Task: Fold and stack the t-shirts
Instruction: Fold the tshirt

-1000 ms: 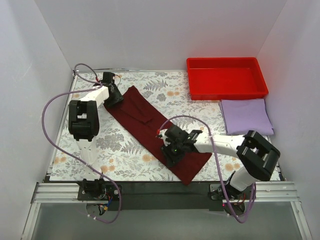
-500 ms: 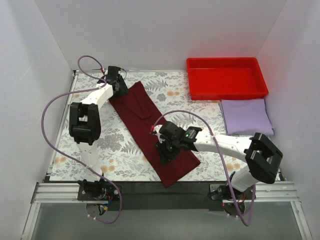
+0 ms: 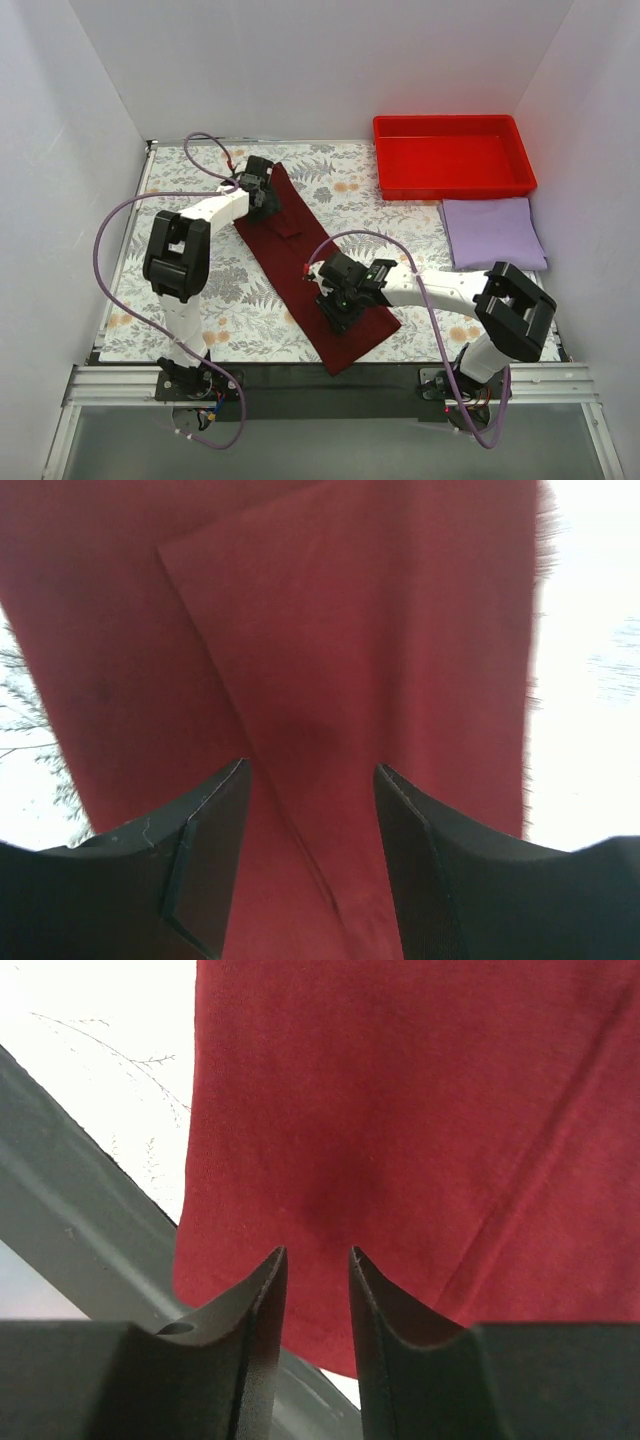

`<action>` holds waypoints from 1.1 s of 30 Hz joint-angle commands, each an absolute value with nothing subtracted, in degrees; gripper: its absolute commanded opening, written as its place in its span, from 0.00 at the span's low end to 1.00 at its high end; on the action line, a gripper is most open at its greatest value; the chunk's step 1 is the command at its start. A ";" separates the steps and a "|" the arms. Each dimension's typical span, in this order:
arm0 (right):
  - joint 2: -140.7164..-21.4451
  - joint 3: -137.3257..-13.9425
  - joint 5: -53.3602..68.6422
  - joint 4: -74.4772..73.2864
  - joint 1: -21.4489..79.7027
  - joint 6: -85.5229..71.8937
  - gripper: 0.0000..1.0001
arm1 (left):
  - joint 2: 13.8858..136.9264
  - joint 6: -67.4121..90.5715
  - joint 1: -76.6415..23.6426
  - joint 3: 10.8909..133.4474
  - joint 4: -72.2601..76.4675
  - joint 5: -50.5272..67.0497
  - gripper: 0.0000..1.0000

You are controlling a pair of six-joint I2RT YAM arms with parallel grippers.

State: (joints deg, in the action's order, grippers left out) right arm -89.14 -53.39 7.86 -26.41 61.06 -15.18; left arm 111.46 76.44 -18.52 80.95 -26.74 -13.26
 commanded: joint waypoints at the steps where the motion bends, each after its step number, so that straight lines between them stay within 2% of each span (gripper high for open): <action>1: -90.96 -53.00 9.84 -24.35 62.14 -14.06 0.36 | 114.34 77.61 -18.46 82.79 -26.89 -15.91 0.51; 7: -96.05 -54.22 13.44 -22.33 63.89 -14.68 0.33 | 121.81 76.38 -19.33 86.83 -27.25 -15.03 0.50; 12: -101.68 -57.65 18.10 -18.73 64.34 -14.68 0.33 | 131.11 73.31 -20.65 95.08 -27.86 -12.48 0.50; 21: -112.85 -71.80 18.20 -19.51 64.25 -13.01 0.34 | 142.20 66.98 -21.97 111.79 -28.30 -7.39 0.52; 25: -109.01 -73.13 15.56 -21.88 63.99 -13.09 0.39 | 140.11 65.57 -21.97 112.50 -28.30 -7.12 0.57; 27: -106.45 -72.34 14.42 -23.28 63.55 -13.27 0.41 | 138.18 65.04 -21.89 111.89 -28.21 -7.47 0.65; 33: -93.54 -67.34 9.15 -26.10 61.88 -16.25 0.50 | 127.65 63.28 -21.89 111.09 -28.48 -10.98 0.72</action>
State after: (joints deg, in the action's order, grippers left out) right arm -101.32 -69.08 12.84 -23.53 62.89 -14.87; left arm 136.68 65.17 -22.00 112.09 -25.98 -9.50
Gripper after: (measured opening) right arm 0.489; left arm 0.715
